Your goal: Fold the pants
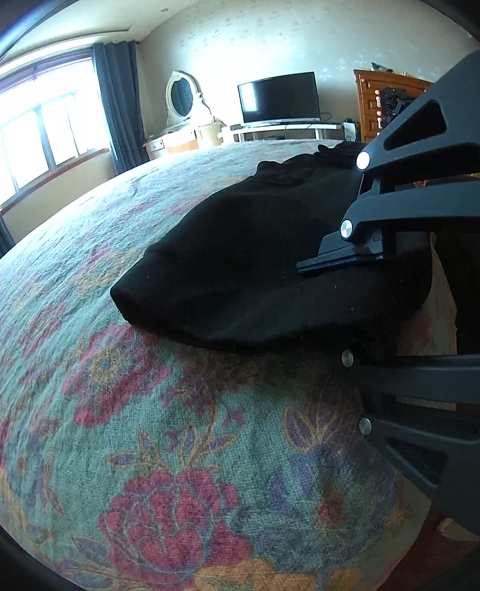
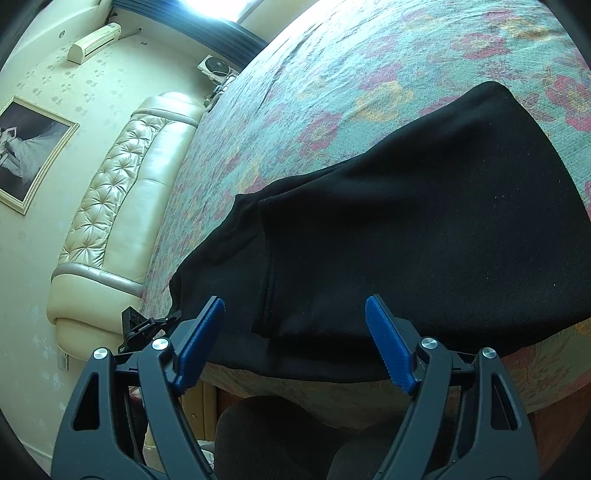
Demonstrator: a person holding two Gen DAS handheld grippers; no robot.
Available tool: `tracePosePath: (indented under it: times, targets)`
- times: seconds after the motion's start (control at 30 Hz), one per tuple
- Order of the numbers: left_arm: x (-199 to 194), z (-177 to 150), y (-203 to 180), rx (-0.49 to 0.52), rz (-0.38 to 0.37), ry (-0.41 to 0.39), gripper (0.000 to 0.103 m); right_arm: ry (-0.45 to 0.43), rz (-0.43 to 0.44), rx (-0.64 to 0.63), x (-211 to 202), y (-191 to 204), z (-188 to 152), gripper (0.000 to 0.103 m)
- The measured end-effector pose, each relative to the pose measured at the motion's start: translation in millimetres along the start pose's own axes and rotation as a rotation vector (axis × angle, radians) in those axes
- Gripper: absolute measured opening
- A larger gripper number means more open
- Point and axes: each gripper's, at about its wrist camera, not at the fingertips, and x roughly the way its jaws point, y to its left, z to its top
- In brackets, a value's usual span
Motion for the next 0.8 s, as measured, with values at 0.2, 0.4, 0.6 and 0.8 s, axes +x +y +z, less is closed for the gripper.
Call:
tracePosePath:
  times: [0.2, 0.4, 0.6, 0.8]
  targets:
    - [-6.1, -2.0, 0.7, -0.013, -0.022, -0.029, 0.017, -0.004, -0.001, 0.006, -1.9, -1.7, -2.2, 0.079]
    - [-21.3, 1.3, -34.7, 0.078, -0.016, -0.084, 0.016, -0.016, 0.002, 0.007, -5.3, -1.4, -1.9, 0.079]
    - [-30.5, -1.6, -88.5, 0.199, -0.013, -0.121, 0.016, -0.021, 0.009, 0.009, -8.2, -4.1, -3.0, 0.079]
    - [-32.5, -4.9, -142.6, 0.347, 0.005, -0.129, 0.016, -0.02, 0.022, 0.011, -10.2, -4.9, -3.3, 0.079]
